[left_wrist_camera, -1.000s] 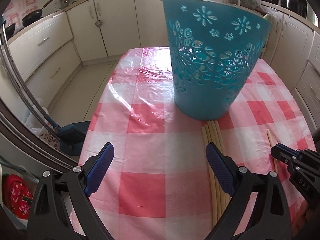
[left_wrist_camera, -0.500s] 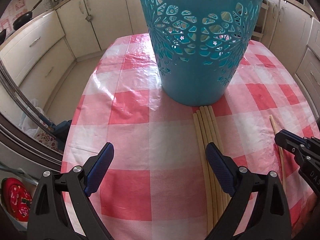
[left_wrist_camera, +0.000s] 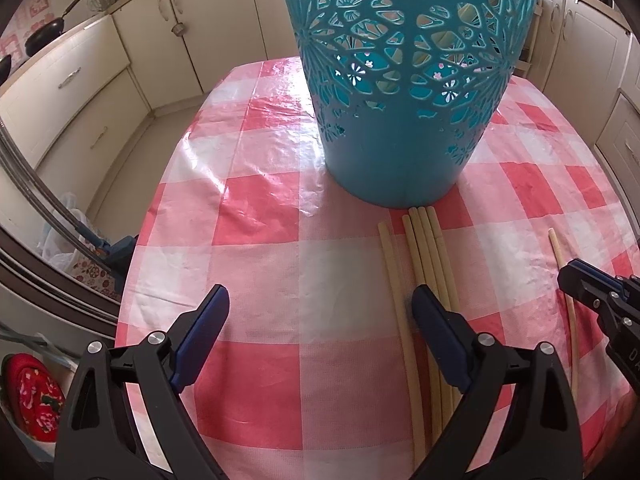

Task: Organize utensils
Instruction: 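Lower the open left tool onto the wooden chopstick bundle beside the basket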

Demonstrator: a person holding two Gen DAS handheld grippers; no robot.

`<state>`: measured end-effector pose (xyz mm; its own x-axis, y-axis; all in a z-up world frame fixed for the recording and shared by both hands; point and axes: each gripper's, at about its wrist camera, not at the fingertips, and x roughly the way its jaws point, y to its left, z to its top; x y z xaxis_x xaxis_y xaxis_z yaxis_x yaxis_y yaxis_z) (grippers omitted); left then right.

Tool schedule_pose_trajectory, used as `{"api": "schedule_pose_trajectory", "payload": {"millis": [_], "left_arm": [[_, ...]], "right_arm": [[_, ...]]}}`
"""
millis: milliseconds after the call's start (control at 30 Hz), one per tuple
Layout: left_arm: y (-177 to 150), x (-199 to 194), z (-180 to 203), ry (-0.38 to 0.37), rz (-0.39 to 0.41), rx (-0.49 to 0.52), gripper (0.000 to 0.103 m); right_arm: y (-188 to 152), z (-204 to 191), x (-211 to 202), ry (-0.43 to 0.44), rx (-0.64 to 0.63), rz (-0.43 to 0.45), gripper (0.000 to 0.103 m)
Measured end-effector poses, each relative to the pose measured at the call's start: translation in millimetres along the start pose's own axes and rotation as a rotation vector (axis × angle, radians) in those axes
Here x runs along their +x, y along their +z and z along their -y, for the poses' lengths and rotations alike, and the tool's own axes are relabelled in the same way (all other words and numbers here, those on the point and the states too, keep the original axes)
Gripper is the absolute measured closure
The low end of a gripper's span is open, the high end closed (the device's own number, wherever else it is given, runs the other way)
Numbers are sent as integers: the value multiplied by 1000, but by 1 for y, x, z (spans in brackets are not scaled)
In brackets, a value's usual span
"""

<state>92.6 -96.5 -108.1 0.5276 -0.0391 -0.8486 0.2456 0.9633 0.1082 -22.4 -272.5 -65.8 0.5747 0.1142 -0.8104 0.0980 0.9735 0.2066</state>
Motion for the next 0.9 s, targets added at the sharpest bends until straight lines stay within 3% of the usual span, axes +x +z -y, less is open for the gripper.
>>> {"api": "schedule_pose_trajectory", "payload": {"millis": [567,900], "left_arm": [[3,1,8,-33,1,9,18],[5,-4,30,-108,14,46,52]], "right_arm": [[1,-6,1,-27,-34,3,84],[3,-4,1,-19,-32,4,74]]}}
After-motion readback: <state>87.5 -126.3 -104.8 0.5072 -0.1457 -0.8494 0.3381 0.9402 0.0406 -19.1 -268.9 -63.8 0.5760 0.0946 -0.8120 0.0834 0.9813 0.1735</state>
